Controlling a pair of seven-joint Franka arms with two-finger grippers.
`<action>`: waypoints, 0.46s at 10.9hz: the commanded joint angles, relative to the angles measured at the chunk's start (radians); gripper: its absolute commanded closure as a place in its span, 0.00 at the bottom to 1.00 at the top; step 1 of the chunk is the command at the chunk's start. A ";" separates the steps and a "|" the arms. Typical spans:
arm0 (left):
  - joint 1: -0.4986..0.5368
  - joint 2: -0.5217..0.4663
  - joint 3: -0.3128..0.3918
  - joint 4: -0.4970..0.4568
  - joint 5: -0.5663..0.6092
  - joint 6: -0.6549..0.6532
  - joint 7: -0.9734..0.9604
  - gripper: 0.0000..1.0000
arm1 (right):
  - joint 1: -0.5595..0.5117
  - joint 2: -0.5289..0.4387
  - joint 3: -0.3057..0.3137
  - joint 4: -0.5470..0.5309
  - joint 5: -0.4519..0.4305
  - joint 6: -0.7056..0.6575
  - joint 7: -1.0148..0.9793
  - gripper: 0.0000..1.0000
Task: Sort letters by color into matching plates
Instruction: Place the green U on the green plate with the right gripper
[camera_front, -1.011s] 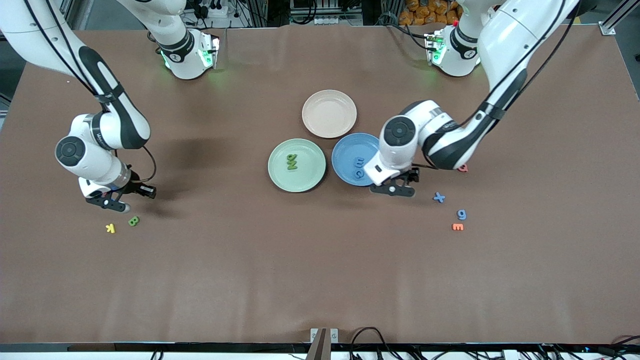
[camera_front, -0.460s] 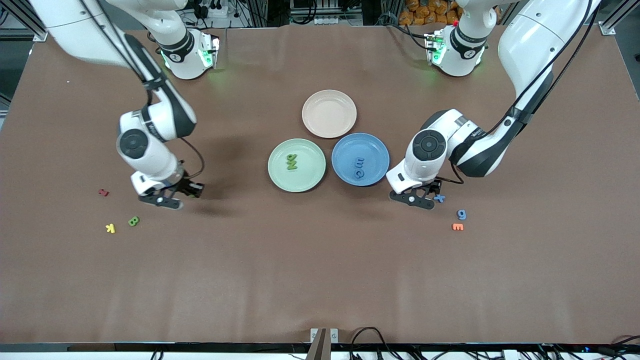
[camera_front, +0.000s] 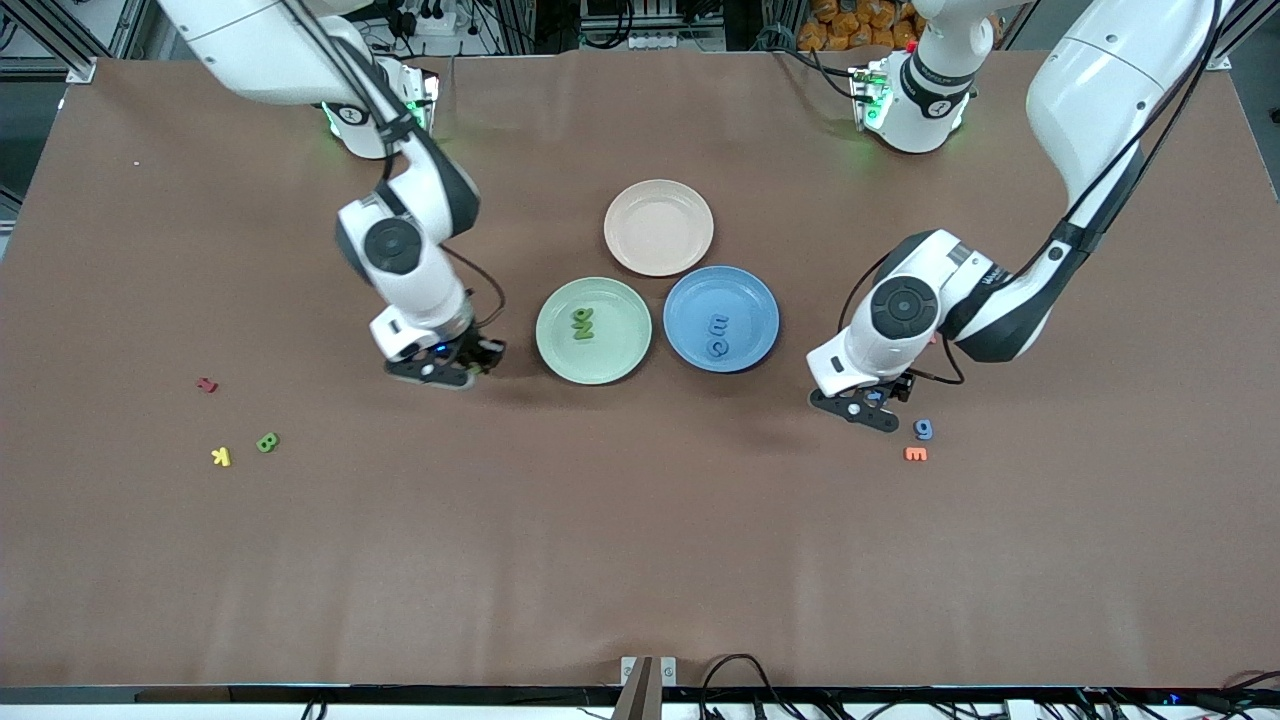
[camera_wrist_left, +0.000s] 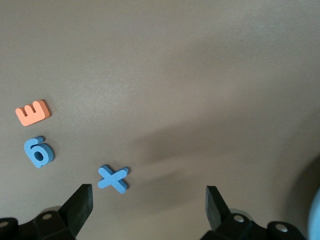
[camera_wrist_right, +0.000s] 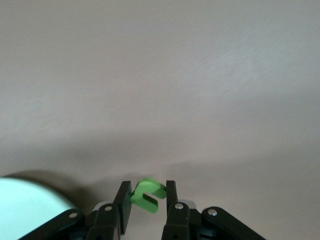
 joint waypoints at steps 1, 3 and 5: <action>0.079 -0.015 -0.006 -0.085 0.041 0.110 0.038 0.00 | 0.138 0.019 -0.015 0.040 0.018 -0.015 0.126 0.91; 0.121 0.000 -0.006 -0.092 0.042 0.139 0.092 0.00 | 0.224 0.059 -0.024 0.109 0.018 -0.063 0.206 0.91; 0.147 0.007 -0.006 -0.093 0.042 0.158 0.130 0.00 | 0.299 0.113 -0.035 0.188 0.018 -0.109 0.274 0.91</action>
